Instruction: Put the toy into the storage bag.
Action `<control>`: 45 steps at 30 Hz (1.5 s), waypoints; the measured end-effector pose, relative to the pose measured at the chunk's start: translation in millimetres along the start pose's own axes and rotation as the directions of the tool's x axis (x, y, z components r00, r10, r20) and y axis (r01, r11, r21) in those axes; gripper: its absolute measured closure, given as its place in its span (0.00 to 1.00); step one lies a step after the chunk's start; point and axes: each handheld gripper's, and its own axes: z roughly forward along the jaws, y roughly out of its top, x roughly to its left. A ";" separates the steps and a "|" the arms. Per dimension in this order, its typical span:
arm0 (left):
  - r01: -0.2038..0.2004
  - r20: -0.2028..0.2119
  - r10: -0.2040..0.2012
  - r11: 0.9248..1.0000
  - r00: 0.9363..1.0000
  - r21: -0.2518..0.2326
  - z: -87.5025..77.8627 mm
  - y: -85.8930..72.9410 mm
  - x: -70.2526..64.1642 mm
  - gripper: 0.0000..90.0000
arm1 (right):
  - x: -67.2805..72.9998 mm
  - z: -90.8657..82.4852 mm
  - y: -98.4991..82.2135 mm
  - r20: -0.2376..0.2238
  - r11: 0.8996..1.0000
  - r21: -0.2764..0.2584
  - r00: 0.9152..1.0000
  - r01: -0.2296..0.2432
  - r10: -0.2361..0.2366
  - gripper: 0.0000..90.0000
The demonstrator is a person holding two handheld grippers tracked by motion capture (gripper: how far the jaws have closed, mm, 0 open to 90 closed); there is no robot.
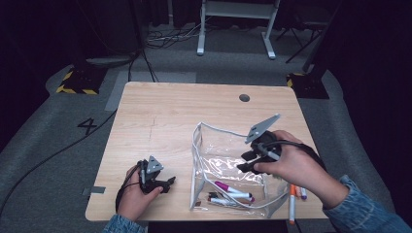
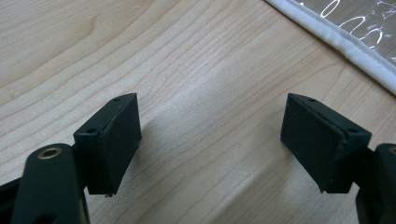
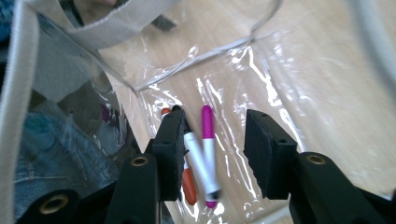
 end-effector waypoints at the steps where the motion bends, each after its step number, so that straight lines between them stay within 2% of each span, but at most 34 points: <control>1: 0.001 0.000 -0.001 1.000 1.000 -0.001 0.0 0.0 0.0 0.23 | -2.5 -6.9 -2.6 0.013 1.000 -0.018 1.000 -0.010 0.010 0.66; 6: 0.003 0.003 -0.003 1.000 1.000 0.002 0.0 -0.1 -0.2 0.23 | -19.5 -37.7 -22.2 0.069 0.993 -0.091 0.995 -0.071 0.078 0.67; 10: 0.008 0.004 -0.008 1.000 1.000 -0.001 0.2 -0.2 -0.5 0.23 | -34.2 -58.0 -41.9 0.116 0.982 -0.129 0.982 -0.136 0.151 0.68; 11: 0.008 0.004 -0.008 1.000 1.000 -0.001 0.2 -0.2 -0.5 0.23 | -34.2 -58.0 -41.9 0.116 0.982 -0.129 0.982 -0.136 0.151 0.68; 12: 0.010 0.005 -0.010 1.000 1.000 -0.001 0.3 -0.2 -0.7 0.23 | -42.6 -66.6 -52.8 0.132 0.973 -0.151 0.972 -0.173 0.193 0.68; 15: 0.010 0.004 -0.010 1.000 1.000 -0.002 0.3 -0.2 -0.6 0.23 | -54.9 -77.9 -70.2 0.162 0.959 -0.176 0.955 -0.221 0.250 0.68; 19: 0.010 0.004 -0.010 1.000 1.000 -0.001 0.3 -0.2 -0.6 0.23 | -73.4 -85.8 -95.4 0.201 0.933 -0.206 0.921 -0.294 0.335 0.69; 20: 0.010 0.004 -0.010 1.000 1.000 -0.001 0.3 -0.2 -0.6 0.23 | -73.4 -85.8 -95.4 0.201 0.933 -0.206 0.921 -0.294 0.335 0.69; 21: 0.010 0.004 -0.010 1.000 1.000 -0.002 0.3 -0.2 -0.7 0.23 | -83.8 -86.8 -108.1 0.217 0.918 -0.215 0.900 -0.333 0.378 0.69; 22: 0.010 0.004 -0.010 1.000 1.000 -0.002 0.3 -0.2 -0.7 0.23 | -89.1 -86.5 -114.1 0.225 0.910 -0.218 0.889 -0.353 0.399 0.69; 23: 0.010 0.004 -0.010 1.000 1.000 -0.002 0.3 -0.2 -0.6 0.23 | -95.0 -85.6 -120.1 0.233 0.904 -0.222 0.880 -0.365 0.413 0.69; 24: 0.010 0.004 -0.010 1.000 1.000 -0.002 0.3 -0.2 -0.6 0.23 | -95.0 -85.6 -120.1 0.233 0.904 -0.222 0.880 -0.365 0.413 0.69; 25: 0.010 0.004 -0.010 1.000 1.000 -0.002 0.3 -0.2 -0.6 0.23 | -106.3 -82.7 -131.3 0.241 0.889 -0.225 0.861 -0.399 0.448 0.70; 27: 0.010 0.005 -0.010 1.000 1.000 -0.001 0.3 -0.2 -0.6 0.23 | -117.0 -77.7 -141.1 0.248 0.875 -0.219 0.843 -0.431 0.477 0.70; 28: 0.010 0.005 -0.009 1.000 1.000 -0.001 0.2 -0.2 -0.5 0.23 | -122.2 -74.9 -145.7 0.255 0.870 -0.216 0.834 -0.444 0.489 0.70; 32: 0.010 0.005 -0.010 1.000 1.000 0.002 0.0 -0.1 -0.4 0.23 | -142.3 -59.0 -161.9 0.267 0.851 -0.199 0.809 -0.486 0.524 0.70; 36: 0.010 0.006 -0.010 1.000 1.000 -0.001 0.2 -0.1 -0.5 0.23 | -159.2 -38.9 -175.0 0.266 0.836 -0.178 0.792 -0.520 0.549 0.70; 38: 0.011 0.006 -0.011 1.000 1.000 -0.001 0.2 -0.2 -0.5 0.23 | -166.0 -28.4 -180.7 0.271 0.832 -0.164 0.786 -0.531 0.555 0.70; 39: 0.011 0.006 -0.011 1.000 1.000 -0.001 0.2 -0.2 -0.5 0.23 | -166.0 -28.4 -180.7 0.271 0.832 -0.164 0.786 -0.531 0.555 0.70; 40: 0.010 0.006 -0.010 1.000 1.000 -0.001 0.2 -0.2 -0.5 0.23 | -171.7 -17.8 -185.9 0.279 0.826 -0.150 0.778 -0.543 0.563 0.70; 41: 0.010 0.006 -0.010 1.000 1.000 -0.001 0.2 -0.1 -0.5 0.23 | -174.2 -12.6 -188.4 0.280 0.822 -0.146 0.774 -0.551 0.568 0.70; 45: 0.010 0.006 -0.010 1.000 1.000 -0.001 0.3 -0.1 -0.4 0.23 | -182.5 8.1 -198.0 0.276 0.808 -0.119 0.762 -0.577 0.585 0.70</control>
